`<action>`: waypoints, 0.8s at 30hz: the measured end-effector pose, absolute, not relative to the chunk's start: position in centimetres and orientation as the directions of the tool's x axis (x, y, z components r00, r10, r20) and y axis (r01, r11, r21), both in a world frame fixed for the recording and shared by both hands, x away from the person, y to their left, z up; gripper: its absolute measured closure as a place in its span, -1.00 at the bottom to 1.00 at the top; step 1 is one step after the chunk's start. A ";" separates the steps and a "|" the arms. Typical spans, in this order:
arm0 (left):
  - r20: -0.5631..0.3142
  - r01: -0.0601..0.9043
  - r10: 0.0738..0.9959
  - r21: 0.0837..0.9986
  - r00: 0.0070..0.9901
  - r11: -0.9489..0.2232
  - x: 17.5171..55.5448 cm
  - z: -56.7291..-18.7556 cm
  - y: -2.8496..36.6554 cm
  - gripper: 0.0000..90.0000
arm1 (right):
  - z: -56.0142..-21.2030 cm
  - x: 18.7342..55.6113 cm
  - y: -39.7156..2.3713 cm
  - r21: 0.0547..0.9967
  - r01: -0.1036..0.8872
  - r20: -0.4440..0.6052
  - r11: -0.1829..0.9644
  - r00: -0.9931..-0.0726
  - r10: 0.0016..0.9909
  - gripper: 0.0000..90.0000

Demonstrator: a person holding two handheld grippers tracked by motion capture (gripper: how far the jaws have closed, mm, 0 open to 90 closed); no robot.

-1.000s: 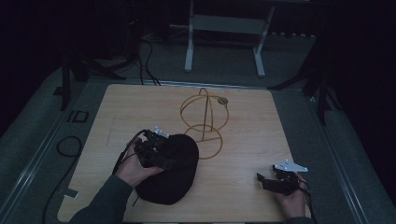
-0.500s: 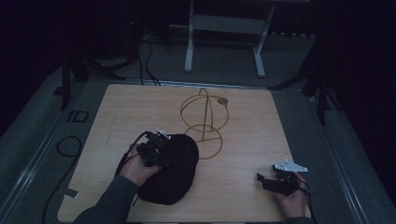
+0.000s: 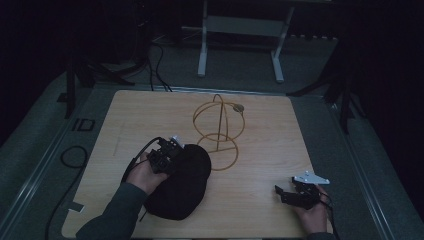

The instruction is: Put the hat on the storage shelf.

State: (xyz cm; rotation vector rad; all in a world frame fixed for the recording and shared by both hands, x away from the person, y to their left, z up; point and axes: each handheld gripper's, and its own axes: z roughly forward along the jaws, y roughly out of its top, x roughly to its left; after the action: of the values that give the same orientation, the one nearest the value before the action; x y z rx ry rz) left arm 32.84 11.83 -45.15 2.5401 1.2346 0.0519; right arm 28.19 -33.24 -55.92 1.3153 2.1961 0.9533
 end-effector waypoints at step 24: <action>-0.061 0.742 0.758 0.272 0.649 -0.613 33.7 -41.8 14.0 0.86 | -55.9 28.2 -33.3 0.730 0.603 0.002 0.323 -0.474 0.881 -0.55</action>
State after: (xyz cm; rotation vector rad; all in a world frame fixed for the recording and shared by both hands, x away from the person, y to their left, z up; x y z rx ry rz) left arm 33.70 14.00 -41.78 2.5969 1.2084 0.0876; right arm 28.21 -33.25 -55.92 1.3138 2.1974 0.9539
